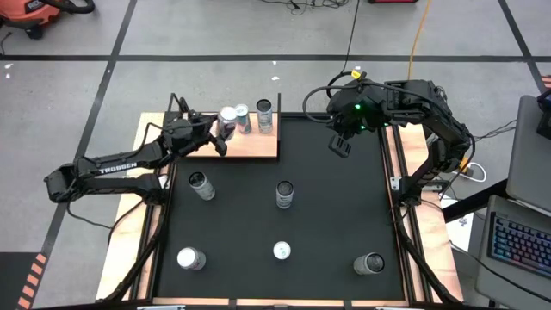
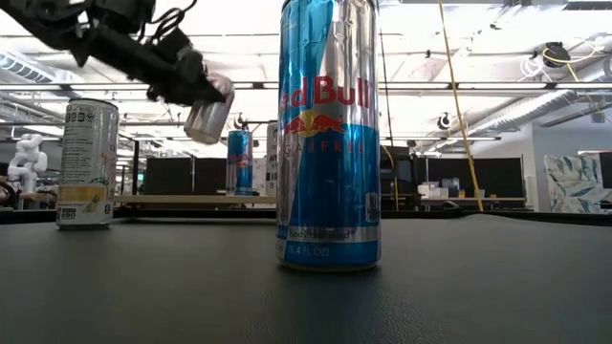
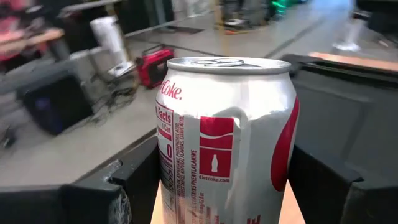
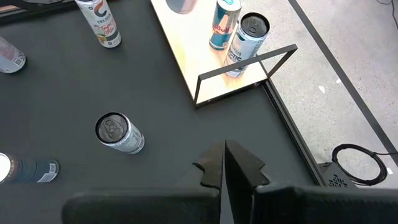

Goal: Place canned beverage on shelf
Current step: Put the top red-silver soda can on the shelf

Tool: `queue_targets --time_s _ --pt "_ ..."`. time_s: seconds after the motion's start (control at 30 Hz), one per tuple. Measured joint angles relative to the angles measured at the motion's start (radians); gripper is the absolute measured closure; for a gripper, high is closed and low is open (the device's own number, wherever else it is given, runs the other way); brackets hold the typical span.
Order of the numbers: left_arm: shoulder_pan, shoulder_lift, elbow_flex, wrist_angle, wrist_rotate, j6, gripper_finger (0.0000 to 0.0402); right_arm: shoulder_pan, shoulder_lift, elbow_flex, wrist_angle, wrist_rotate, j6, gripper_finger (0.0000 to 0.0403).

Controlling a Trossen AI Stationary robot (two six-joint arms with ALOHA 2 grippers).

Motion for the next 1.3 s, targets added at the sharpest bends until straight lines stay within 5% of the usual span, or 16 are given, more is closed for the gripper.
queue_targets --time_s 0.33,0.53,0.87,1.3 --pt "0.000 0.001 -0.181 0.325 -0.146 -0.059 0.0118 0.000 0.000 0.000 0.000 0.000 0.000 0.0403" --pt "0.000 0.001 -0.242 0.367 -0.217 -0.111 0.0118 0.000 0.000 0.000 0.000 0.000 0.001 0.0403" --pt "0.000 0.005 -0.303 0.471 -0.242 -0.102 0.0118 0.000 0.000 0.000 0.000 0.001 0.003 0.0403" --pt "0.075 0.155 -0.306 0.587 -0.188 -0.093 0.0118 0.000 0.000 0.000 0.013 0.002 0.003 0.0403"
